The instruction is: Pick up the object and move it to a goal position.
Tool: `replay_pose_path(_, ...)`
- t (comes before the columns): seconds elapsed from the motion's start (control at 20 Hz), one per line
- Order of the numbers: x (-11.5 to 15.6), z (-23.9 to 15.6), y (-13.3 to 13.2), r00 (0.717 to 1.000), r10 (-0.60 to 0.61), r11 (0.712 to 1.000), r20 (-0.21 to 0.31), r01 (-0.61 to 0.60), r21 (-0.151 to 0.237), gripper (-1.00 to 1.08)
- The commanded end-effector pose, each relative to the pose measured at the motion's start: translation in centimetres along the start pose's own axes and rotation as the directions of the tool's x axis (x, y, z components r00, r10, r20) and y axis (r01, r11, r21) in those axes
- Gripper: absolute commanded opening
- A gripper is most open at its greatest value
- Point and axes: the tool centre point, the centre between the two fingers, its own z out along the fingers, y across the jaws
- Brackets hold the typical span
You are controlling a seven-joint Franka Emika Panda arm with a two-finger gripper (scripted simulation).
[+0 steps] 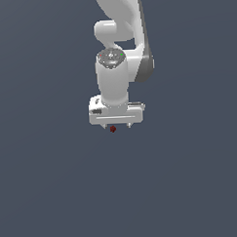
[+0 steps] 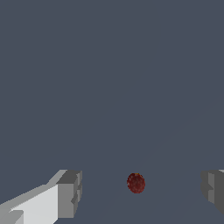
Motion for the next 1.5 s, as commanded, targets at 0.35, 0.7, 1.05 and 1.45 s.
replay_pose_path(0.35, -3.2, 4.5, 1.3, 0.992, -0.125, 0.992, 0.007, 0.125, -0.008, 1.0)
replay_pose_path(0.7, -6.9, 8.5, 2.3, 0.968, -0.25, 0.968, 0.015, 0.25, -0.009, 1.0)
replay_pose_path(1.05, -9.1, 10.3, 2.7, 0.949, -0.314, 0.949, 0.018, 0.314, -0.008, 1.0)
replay_pose_path(1.45, -9.3, 10.8, 2.7, 0.947, -0.32, 0.947, 0.019, 0.32, -0.007, 1.0)
